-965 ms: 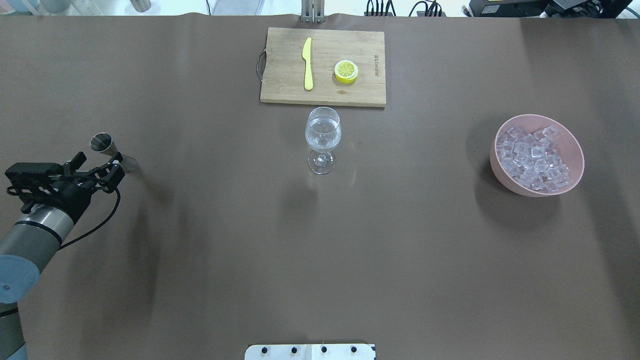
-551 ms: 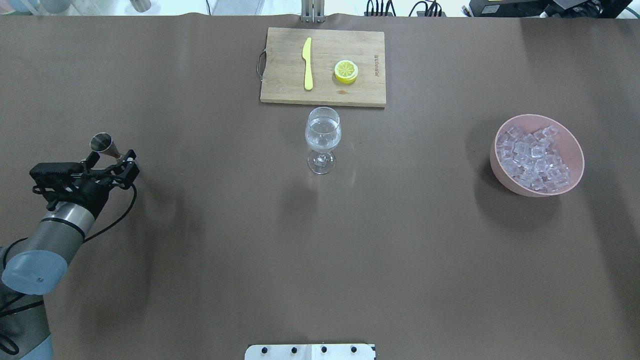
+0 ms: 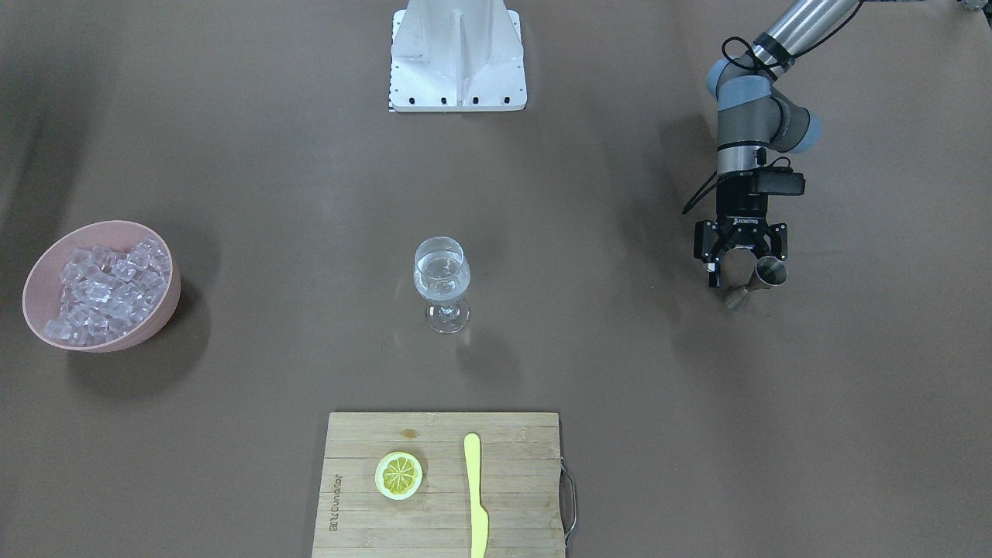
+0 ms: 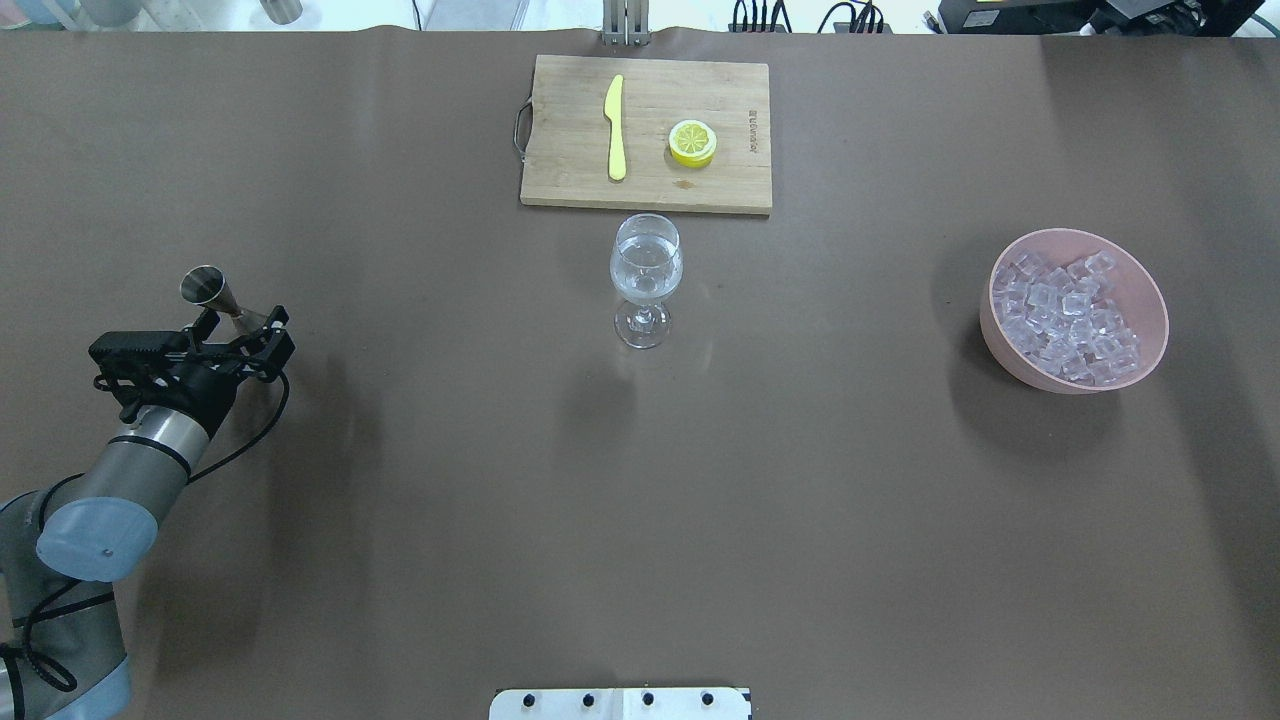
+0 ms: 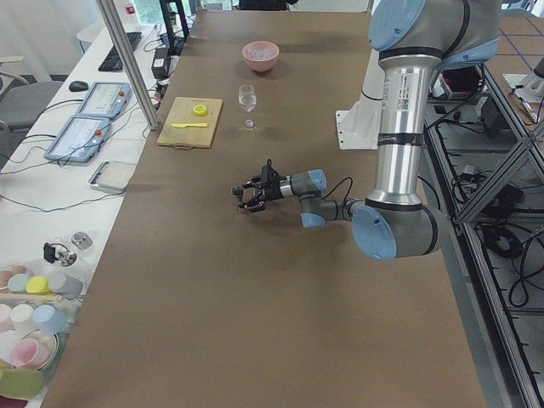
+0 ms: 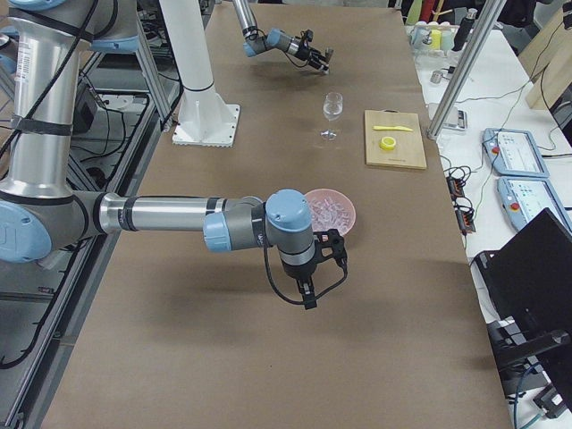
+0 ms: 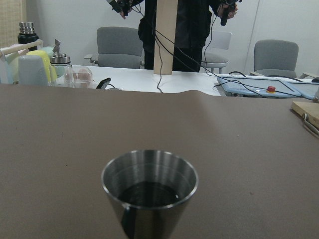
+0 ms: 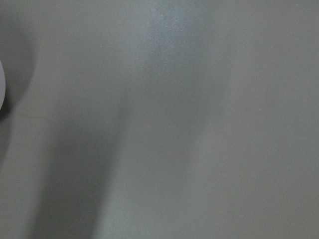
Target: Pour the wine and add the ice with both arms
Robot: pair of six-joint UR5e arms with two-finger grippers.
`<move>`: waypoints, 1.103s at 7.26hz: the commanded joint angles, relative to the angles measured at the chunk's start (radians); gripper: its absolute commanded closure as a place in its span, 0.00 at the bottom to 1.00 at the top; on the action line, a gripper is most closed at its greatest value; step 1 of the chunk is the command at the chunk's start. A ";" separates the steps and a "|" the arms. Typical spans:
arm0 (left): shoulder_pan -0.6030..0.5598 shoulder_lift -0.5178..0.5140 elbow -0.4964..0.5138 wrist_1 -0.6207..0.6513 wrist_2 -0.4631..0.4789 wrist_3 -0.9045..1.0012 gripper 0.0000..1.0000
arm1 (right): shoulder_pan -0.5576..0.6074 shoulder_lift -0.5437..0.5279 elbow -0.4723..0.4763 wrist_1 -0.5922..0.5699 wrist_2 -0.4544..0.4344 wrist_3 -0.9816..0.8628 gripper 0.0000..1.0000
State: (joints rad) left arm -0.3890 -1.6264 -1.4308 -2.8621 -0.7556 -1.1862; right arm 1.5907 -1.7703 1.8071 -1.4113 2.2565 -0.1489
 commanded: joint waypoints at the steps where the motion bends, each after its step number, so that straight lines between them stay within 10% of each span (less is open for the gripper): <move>1: -0.001 0.002 0.009 -0.029 -0.001 0.000 0.09 | 0.000 0.000 0.000 0.000 0.000 0.000 0.00; 8: -0.042 -0.006 0.041 -0.079 0.002 0.053 0.10 | 0.000 0.000 0.000 0.000 0.000 0.000 0.00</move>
State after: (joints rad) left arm -0.4256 -1.6291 -1.3966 -2.9405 -0.7530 -1.1340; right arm 1.5908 -1.7702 1.8070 -1.4113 2.2565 -0.1488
